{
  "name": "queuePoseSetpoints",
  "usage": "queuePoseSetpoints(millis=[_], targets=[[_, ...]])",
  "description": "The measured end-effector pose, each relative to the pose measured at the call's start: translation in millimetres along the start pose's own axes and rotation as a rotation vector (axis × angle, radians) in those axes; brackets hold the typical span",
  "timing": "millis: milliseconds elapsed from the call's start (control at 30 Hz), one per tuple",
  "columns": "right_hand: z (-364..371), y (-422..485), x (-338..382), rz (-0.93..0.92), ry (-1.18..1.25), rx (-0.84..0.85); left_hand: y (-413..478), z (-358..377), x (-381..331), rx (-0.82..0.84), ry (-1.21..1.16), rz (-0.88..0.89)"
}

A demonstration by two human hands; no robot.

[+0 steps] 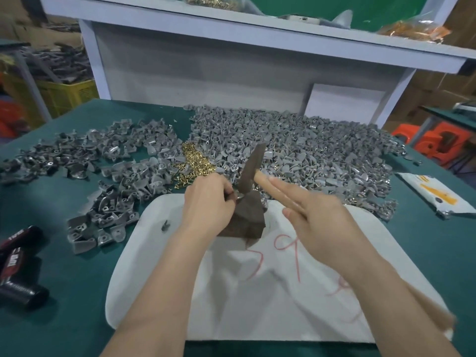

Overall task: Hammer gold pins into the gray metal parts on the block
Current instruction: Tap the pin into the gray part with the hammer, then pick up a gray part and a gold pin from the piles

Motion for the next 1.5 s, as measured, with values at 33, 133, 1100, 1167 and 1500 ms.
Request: queuePoseSetpoints(millis=[33,133,1100,1167,1500], targets=[[-1,3,-8,0.024,-0.010,0.002,-1,0,1,0.005,0.001,-0.006],[2,16,-34,0.118,0.027,-0.001,0,0,1,0.000,0.027,-0.008],[42,157,3,0.154,0.076,0.033,-15,-41,77,-0.599,-0.997,-0.204],[77,161,58,-0.075,0.117,0.184,-22,-42,92,-0.698,-1.145,-0.258],[159,186,121,-0.208,-0.042,0.488,-32,-43,112,-0.856,-1.252,-0.331]])
Point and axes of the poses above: each hand's wrist, its own y-axis towards the middle knuckle, its own z-axis out of the palm, x = y × z, the point moved 10 cm from there along y, towards the middle knuckle, and after that the axes turned 12 degrees about x, right-handed, at the moved point
